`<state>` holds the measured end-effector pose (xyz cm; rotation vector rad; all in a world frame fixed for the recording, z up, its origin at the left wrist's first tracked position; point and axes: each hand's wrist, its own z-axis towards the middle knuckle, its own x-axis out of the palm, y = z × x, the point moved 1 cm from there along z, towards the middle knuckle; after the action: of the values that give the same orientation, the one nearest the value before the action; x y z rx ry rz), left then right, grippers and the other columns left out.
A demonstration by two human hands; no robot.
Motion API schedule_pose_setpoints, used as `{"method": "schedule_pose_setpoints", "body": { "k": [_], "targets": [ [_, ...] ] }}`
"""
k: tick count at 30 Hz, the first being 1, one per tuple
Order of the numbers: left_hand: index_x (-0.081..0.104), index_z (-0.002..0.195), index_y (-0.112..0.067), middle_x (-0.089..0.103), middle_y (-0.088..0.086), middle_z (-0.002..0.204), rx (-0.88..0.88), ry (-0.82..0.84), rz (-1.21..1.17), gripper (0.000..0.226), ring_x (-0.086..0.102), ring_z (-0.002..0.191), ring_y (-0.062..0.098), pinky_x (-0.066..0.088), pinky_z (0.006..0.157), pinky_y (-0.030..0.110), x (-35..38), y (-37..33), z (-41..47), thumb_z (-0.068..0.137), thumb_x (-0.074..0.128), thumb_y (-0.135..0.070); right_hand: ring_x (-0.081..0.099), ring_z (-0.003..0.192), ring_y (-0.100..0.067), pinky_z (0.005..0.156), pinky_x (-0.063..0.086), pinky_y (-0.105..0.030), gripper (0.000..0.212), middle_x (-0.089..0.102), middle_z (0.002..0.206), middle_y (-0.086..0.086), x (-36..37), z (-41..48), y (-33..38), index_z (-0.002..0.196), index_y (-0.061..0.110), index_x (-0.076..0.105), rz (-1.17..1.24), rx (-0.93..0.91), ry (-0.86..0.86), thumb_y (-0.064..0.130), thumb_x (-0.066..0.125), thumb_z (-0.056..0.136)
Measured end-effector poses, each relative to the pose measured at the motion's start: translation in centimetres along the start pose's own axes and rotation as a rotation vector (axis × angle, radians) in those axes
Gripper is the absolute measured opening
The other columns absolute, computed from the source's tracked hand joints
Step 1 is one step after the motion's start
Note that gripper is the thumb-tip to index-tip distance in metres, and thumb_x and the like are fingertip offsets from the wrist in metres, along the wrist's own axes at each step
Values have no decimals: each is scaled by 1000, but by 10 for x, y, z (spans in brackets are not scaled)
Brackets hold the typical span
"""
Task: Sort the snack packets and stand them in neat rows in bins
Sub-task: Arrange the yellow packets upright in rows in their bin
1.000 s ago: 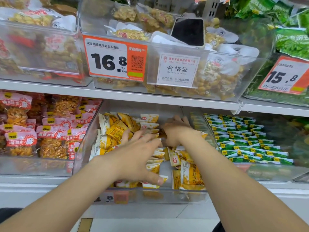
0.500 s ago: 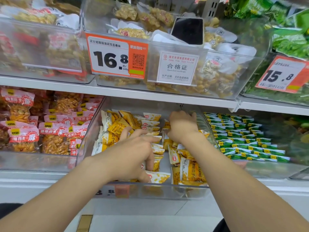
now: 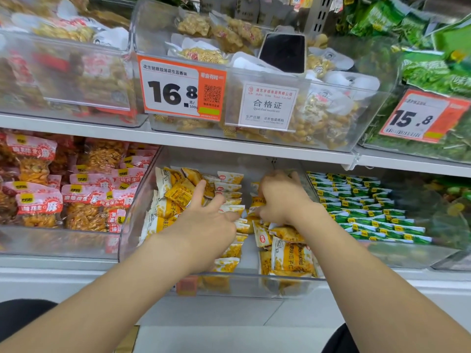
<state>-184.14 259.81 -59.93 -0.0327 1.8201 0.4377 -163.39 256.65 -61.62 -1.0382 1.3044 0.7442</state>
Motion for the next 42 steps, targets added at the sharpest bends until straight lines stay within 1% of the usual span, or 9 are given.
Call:
{"method": "schedule_pose_setpoints", "body": {
  "k": [4,7,13,19,25,31,34,38,42],
  "targets": [
    [60,68,-23,45,-6,154,-55,41,-153,32,24,146,30,-2,117,75,2,11,1,72,88,-36,56,117,-28,112,31,-47,40,63,112,-4,-2,-5,0,115,21,57,64,-50,29,51,68,91],
    [78,94,-33,46,-13,152,-76,38,-479,33,25,145,18,9,117,57,3,29,-7,67,93,-47,57,115,-32,109,35,-46,41,63,109,-6,-1,-7,0,117,22,46,200,-33,-24,46,69,93],
    [73,109,-40,65,-20,115,-215,-419,-881,20,57,121,8,50,105,38,2,33,14,90,78,-43,60,118,-31,98,52,-45,76,64,124,-7,3,-9,0,137,25,46,494,40,-233,45,88,77],
    [46,152,-25,55,-4,146,-263,-474,-904,63,52,135,14,43,109,29,6,19,33,96,73,-38,65,85,-16,73,49,-35,31,71,84,13,-14,-32,-8,88,30,73,654,-64,-350,55,88,77],
    [73,124,-26,79,-5,105,-138,-440,-1272,25,76,96,7,64,88,40,5,26,34,99,73,-30,77,87,-13,82,62,-46,20,80,90,5,-18,-50,-15,98,22,78,1071,-87,-118,38,85,88],
    [77,112,-19,81,1,94,-207,-390,-1519,14,78,90,14,65,85,35,4,24,31,103,67,-19,61,62,-8,59,47,-20,15,77,79,3,-27,-59,-21,113,11,77,1324,-107,42,19,70,101],
    [77,112,-19,81,-2,89,-252,-464,-1425,13,78,84,10,65,82,34,9,24,35,102,69,-21,55,54,-10,59,44,-28,19,67,63,-2,-24,-50,-20,101,13,76,1175,-21,-11,28,66,104],
    [72,123,-17,74,-1,102,-450,-643,-818,27,70,93,16,57,81,30,19,22,43,101,66,-33,63,107,-31,80,39,-32,22,74,107,-9,-21,-35,-13,120,15,71,756,117,-264,27,61,104],
    [67,128,-14,67,8,121,-355,-526,-568,41,59,116,28,50,95,39,24,17,49,104,51,-44,60,106,-38,87,47,-37,26,70,119,-14,-17,-15,-8,124,13,68,513,171,-357,13,60,99]
  ]
}}
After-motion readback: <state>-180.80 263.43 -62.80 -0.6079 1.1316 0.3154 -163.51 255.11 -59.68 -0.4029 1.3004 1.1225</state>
